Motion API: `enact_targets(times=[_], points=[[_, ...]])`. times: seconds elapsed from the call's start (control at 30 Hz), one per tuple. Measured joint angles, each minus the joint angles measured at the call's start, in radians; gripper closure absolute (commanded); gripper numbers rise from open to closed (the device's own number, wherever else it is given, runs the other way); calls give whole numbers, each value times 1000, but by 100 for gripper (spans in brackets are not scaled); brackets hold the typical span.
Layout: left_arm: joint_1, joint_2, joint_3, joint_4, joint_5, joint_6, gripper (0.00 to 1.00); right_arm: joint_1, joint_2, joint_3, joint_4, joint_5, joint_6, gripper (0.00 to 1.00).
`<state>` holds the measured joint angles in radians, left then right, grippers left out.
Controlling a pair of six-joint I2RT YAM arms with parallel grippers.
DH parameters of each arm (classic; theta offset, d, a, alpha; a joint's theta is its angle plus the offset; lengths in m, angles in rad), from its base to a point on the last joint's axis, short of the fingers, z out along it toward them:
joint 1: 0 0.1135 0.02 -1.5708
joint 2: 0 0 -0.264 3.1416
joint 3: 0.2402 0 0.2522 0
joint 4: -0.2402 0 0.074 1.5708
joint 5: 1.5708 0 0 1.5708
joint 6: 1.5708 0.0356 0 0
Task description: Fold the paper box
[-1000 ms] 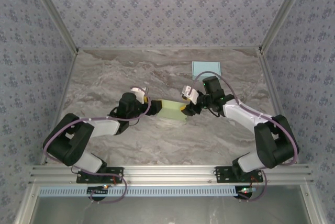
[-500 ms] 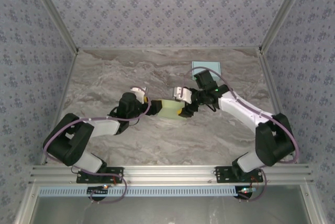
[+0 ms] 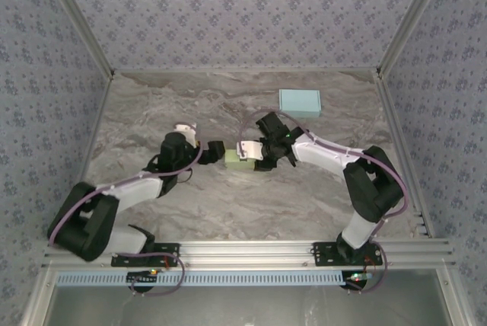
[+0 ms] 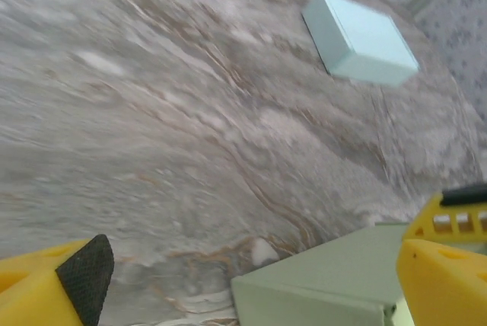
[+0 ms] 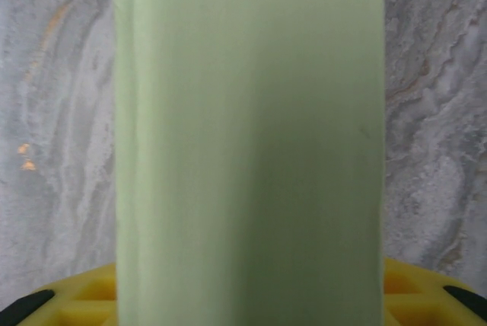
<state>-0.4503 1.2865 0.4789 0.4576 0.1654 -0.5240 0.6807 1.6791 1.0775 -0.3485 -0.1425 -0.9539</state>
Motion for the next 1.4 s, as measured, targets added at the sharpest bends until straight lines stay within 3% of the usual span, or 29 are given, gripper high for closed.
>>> enact_targets(times=[0.2, 0.4, 0.6, 0.8, 0.87, 0.9, 0.93, 1.17, 1.4], points=[[92, -220, 53, -210, -128, -37, 1, 51, -1, -79, 219, 229, -26, 51], [120, -264, 52, -333, -269, -62, 1, -5, 190, -11, 440, 371, -53, 49], [137, -339, 6, -451, -401, -42, 1, -76, 401, 207, 525, 404, -124, 35], [141, -366, 6, -561, -529, 19, 1, -92, 459, 304, 486, 411, -147, 22], [141, -365, 5, -574, -575, 32, 1, -90, 457, 315, 448, 402, -146, 14], [142, -365, 4, -576, -594, 35, 1, -89, 454, 318, 437, 398, -144, 4], [143, -365, 4, -579, -614, 42, 1, -88, 440, 325, 395, 380, -136, 0], [148, -390, -37, -503, -651, 156, 1, -27, 225, 316, 55, 196, -36, 0], [148, -384, -44, -415, -554, 331, 1, -59, -235, 113, 7, -18, 167, 0]])
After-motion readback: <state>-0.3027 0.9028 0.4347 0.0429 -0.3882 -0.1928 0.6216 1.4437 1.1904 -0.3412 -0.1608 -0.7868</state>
